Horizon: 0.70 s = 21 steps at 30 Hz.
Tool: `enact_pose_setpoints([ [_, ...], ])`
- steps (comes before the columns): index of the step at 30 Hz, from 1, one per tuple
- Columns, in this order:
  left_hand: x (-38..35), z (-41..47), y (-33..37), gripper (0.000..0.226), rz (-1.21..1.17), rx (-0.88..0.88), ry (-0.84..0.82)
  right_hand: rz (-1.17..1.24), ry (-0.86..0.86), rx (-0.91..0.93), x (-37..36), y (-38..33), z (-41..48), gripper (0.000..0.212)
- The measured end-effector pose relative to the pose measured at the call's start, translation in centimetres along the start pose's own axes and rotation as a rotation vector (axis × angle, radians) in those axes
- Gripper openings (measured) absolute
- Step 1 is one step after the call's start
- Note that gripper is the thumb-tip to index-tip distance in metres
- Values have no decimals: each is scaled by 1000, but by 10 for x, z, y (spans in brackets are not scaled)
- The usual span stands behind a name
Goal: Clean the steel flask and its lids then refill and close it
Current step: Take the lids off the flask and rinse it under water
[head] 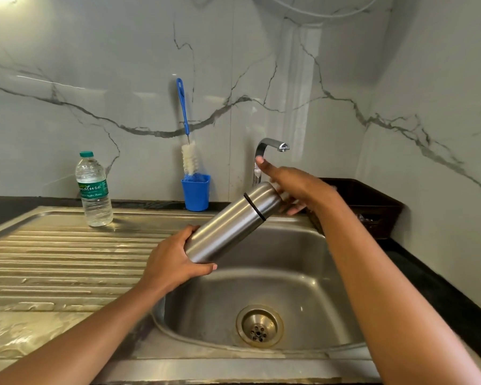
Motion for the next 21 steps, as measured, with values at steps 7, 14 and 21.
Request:
enact_pose_setpoints([
  [7,1,0,-1,90,-11,1,10,-6,-81,48,-10,-1,5,42],
  [14,9,3,-6,86,-39,22,55,-1,-82,-68,-11,5,-5,82],
  [21,8,3,-5,86,-44,29,36,187,-4,60,-12,-1,11,45],
])
Point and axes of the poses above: each hand's wrist, its own z-axis towards the middle knuckle, its own x-axis out of the back of the hand, y = z × x, the point moved 10 cm from there along z, towards the middle knuckle, and after that the axes turned 6 degrees about x, right-handed, at the moved point
